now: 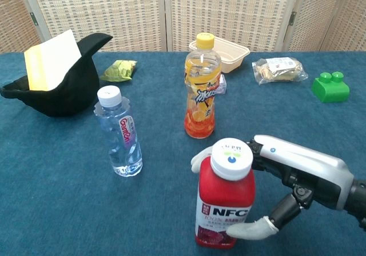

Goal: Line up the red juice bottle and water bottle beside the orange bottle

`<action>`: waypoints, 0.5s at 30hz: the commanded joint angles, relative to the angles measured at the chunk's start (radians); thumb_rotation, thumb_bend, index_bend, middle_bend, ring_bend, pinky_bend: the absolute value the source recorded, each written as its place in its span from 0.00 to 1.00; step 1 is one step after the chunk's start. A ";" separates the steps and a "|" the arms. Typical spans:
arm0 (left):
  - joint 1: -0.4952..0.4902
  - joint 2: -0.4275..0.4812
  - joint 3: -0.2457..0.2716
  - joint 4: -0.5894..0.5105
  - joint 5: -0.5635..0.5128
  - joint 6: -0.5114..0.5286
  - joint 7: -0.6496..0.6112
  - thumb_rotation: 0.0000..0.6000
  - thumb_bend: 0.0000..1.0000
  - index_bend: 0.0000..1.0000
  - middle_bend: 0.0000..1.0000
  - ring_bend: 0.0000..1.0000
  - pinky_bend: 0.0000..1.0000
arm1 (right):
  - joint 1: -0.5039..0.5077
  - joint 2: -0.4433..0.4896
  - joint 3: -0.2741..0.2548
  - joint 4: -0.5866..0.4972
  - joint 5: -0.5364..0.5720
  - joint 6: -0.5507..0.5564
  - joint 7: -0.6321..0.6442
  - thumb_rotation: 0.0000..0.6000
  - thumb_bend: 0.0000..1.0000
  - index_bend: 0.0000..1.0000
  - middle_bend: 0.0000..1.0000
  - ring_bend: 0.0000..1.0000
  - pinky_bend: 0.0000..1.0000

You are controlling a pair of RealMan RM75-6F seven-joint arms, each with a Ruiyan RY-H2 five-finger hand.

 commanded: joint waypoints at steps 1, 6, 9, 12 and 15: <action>0.001 0.001 0.001 0.000 0.000 0.000 0.000 1.00 0.22 0.01 0.00 0.02 0.14 | 0.000 -0.014 -0.002 0.013 0.007 0.006 0.006 1.00 0.33 0.38 0.25 0.11 0.20; 0.001 0.001 0.001 0.001 0.003 0.000 -0.001 1.00 0.22 0.01 0.00 0.02 0.14 | -0.013 -0.038 0.009 0.025 0.025 0.039 -0.001 1.00 0.41 0.47 0.32 0.18 0.20; -0.002 0.002 0.000 0.003 0.001 -0.004 -0.001 1.00 0.22 0.01 0.00 0.02 0.14 | -0.020 -0.042 0.013 0.028 0.030 0.061 -0.001 1.00 0.44 0.51 0.35 0.21 0.22; -0.004 0.001 -0.002 0.004 0.002 -0.006 -0.003 1.00 0.22 0.01 0.00 0.02 0.14 | -0.028 -0.025 0.010 0.018 0.024 0.089 0.001 1.00 0.45 0.53 0.37 0.23 0.22; -0.005 0.003 -0.003 0.006 0.006 -0.004 -0.003 1.00 0.22 0.01 0.00 0.02 0.14 | -0.045 0.015 0.010 -0.002 0.026 0.127 -0.019 1.00 0.45 0.53 0.37 0.23 0.22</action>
